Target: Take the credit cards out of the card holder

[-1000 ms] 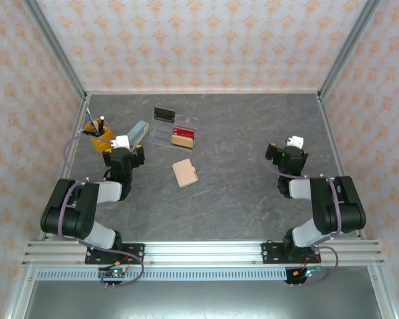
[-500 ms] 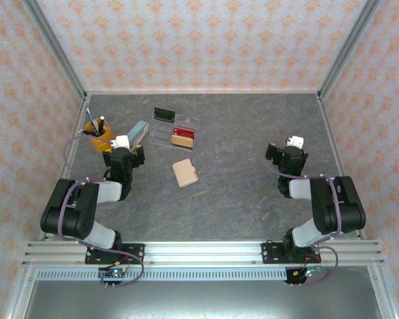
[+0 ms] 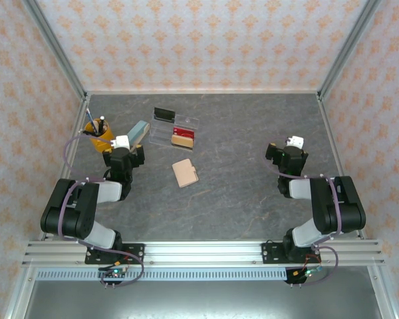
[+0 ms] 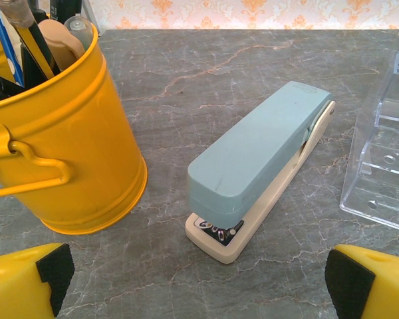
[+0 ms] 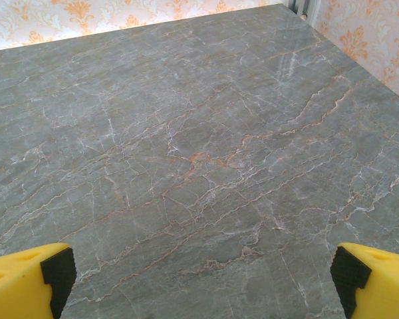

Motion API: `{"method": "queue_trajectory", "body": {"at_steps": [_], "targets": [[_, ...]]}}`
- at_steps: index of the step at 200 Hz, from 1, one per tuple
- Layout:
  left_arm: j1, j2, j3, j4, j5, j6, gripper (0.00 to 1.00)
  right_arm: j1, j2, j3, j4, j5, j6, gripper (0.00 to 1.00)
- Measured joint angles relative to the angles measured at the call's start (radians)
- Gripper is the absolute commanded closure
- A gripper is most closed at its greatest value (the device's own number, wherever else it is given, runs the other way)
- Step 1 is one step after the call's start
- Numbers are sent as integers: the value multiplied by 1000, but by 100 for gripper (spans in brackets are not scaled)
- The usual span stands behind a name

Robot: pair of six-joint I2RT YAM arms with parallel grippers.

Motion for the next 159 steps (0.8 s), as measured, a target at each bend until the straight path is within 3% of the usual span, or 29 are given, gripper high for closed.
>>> {"method": "queue_trajectory", "body": {"at_steps": [63,102,159], "targets": [[0,0,1,-7,14,1,0,0,0,0,0,-8,0,0],[0,-72,25,-113,18,0,0,0,-26,0,-21,-7,0,0],[0,-277,128,-381,0,-75,0,0,-264,61,-264,5,24,0]]}}
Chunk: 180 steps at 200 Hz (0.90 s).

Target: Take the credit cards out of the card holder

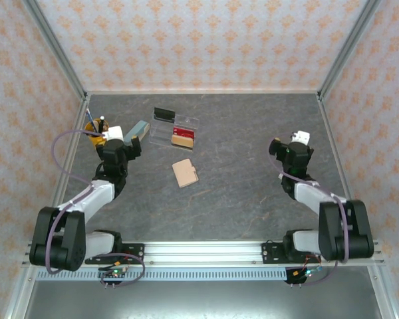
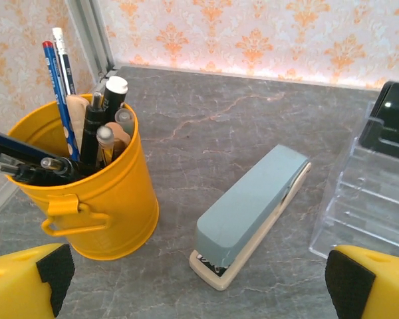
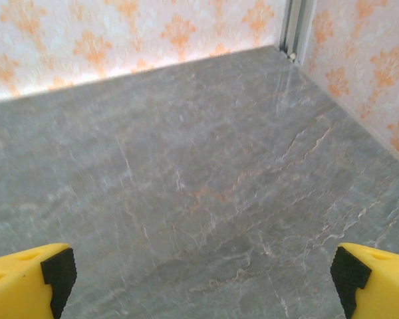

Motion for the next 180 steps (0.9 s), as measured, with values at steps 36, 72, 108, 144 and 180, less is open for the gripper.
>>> {"method": "queue_trajectory", "body": {"at_steps": [36,72,108,144,180], "targets": [[-1,-74,114,-197,83,-123,0,0,-126,198,-304,8,147,0],[-38,-74,182,-327,190,-241,0,0,-92,438,-618,-56,291,0],[-81,-19,243,-517,243,-335,0,42,-24,479,-766,-179,354,0],[-157,53,297,-657,256,-398,0,167,48,483,-816,-219,380,0],[-224,127,306,-737,286,-464,4,274,137,516,-826,-235,386,0]]}}
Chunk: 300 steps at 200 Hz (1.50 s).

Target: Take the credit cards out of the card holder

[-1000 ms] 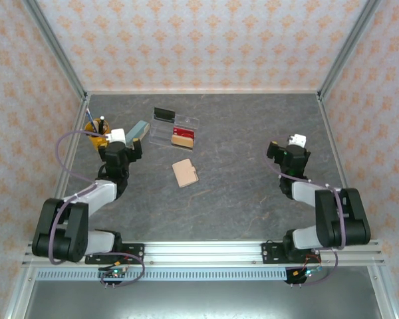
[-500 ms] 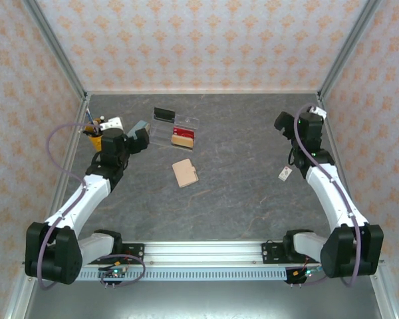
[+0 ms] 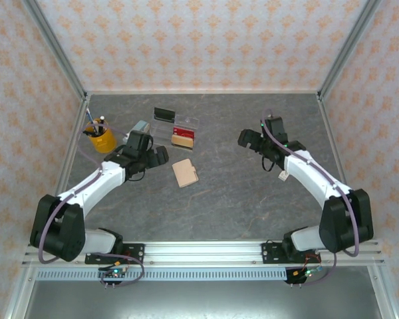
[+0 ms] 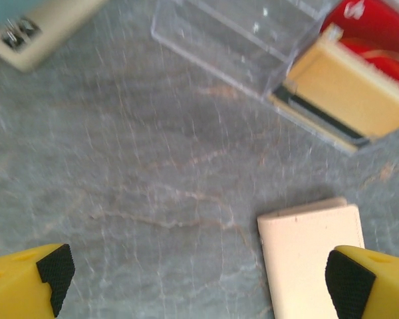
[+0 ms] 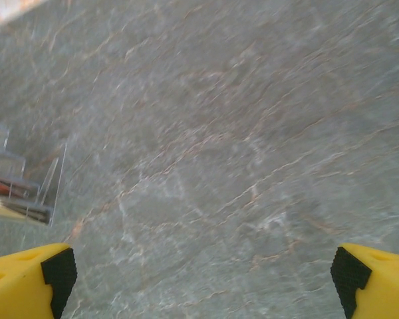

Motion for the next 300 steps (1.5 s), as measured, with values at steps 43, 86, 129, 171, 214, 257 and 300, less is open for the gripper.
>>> {"method": "queue_trajectory", "body": {"at_steps": [43,86,129,171,214,257,300], "targets": [[-40,48,0,-23,66,-98,25,90,79,37,21,-35,26,0],[-74,77,-11,0,157,-166,36,124,172,54,50,-77,64,4],[-99,196,2,39,201,-200,52,175,259,75,93,-153,101,22],[-104,273,52,60,215,-209,66,232,375,135,150,-273,141,28],[-106,307,69,66,215,-214,73,266,476,174,193,-408,176,32],[-106,317,69,63,211,-213,78,269,555,200,210,-504,195,40],[-106,324,69,66,211,-214,83,294,612,245,216,-563,197,47]]}}
